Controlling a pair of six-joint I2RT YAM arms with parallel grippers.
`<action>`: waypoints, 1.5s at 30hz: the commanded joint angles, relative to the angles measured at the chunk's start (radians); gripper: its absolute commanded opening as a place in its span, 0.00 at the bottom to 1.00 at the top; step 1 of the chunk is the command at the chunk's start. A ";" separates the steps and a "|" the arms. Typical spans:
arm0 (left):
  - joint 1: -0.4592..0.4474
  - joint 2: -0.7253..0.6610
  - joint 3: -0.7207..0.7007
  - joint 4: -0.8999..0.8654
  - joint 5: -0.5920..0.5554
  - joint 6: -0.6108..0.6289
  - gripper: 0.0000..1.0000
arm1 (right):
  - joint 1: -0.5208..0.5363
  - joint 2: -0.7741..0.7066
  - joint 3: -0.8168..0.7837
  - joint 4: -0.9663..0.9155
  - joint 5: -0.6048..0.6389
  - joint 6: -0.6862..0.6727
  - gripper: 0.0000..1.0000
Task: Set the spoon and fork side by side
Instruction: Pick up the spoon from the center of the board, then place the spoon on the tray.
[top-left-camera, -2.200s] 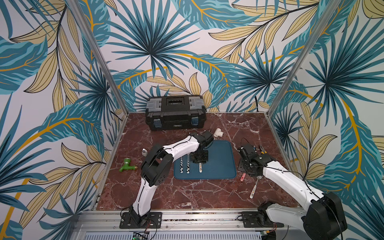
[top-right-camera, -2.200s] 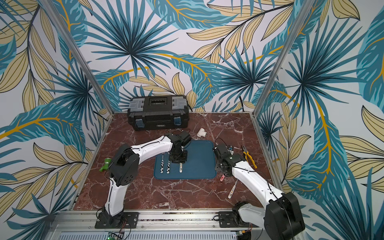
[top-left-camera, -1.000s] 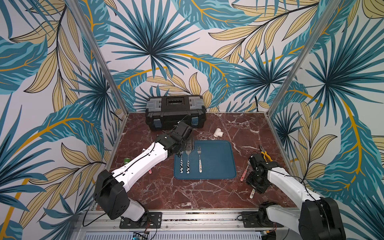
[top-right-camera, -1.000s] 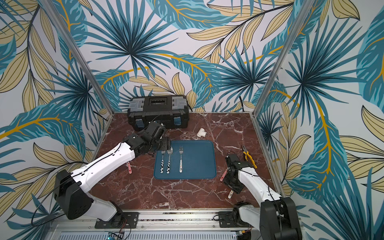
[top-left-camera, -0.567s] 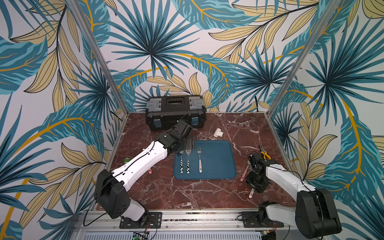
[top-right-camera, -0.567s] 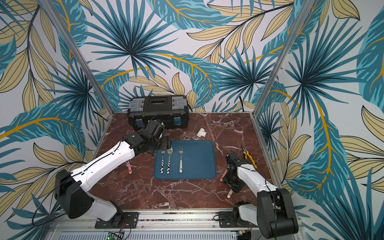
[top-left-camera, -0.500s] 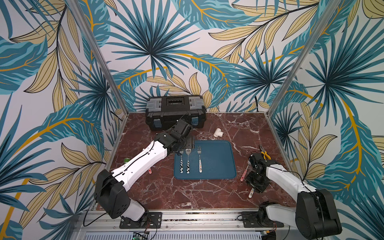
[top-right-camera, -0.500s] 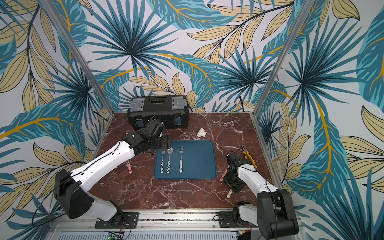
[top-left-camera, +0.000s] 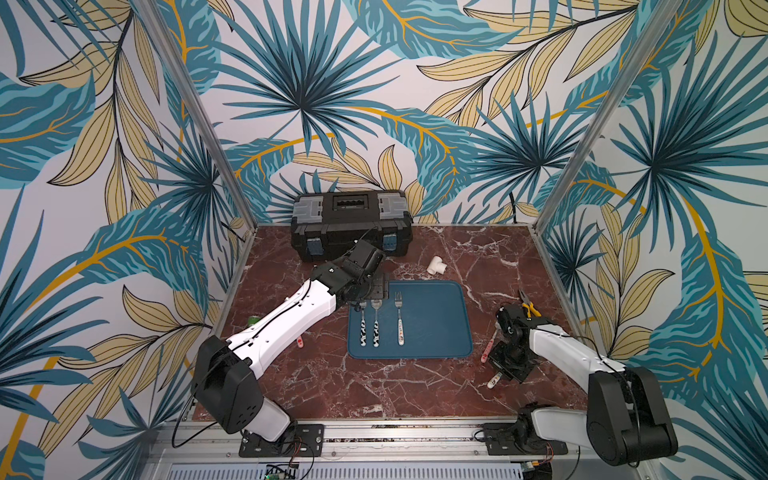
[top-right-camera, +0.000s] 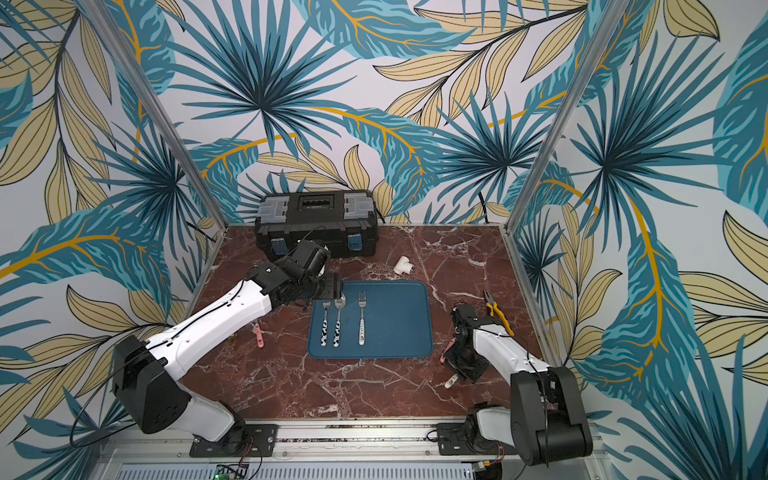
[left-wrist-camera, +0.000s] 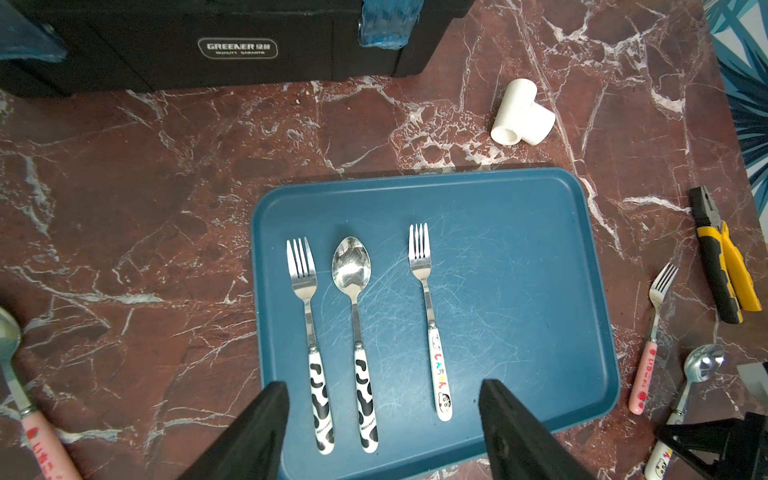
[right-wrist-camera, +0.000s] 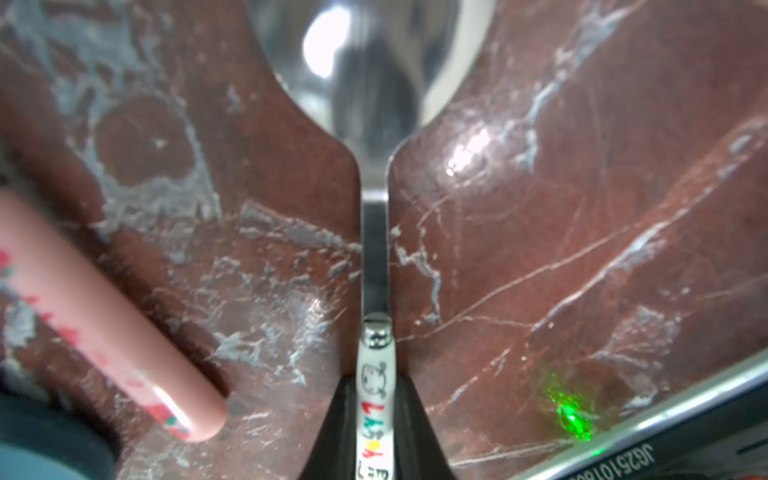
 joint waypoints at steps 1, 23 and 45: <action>0.005 -0.040 0.039 -0.016 -0.005 0.011 0.77 | 0.000 -0.021 0.009 0.034 0.009 -0.018 0.09; 0.254 -0.378 -0.351 0.158 0.134 -0.140 0.00 | 0.394 0.214 0.571 0.029 0.115 -0.239 0.01; 0.319 -0.414 -0.388 0.115 0.178 -0.043 0.29 | 0.557 0.678 0.860 -0.026 -0.026 -0.287 0.03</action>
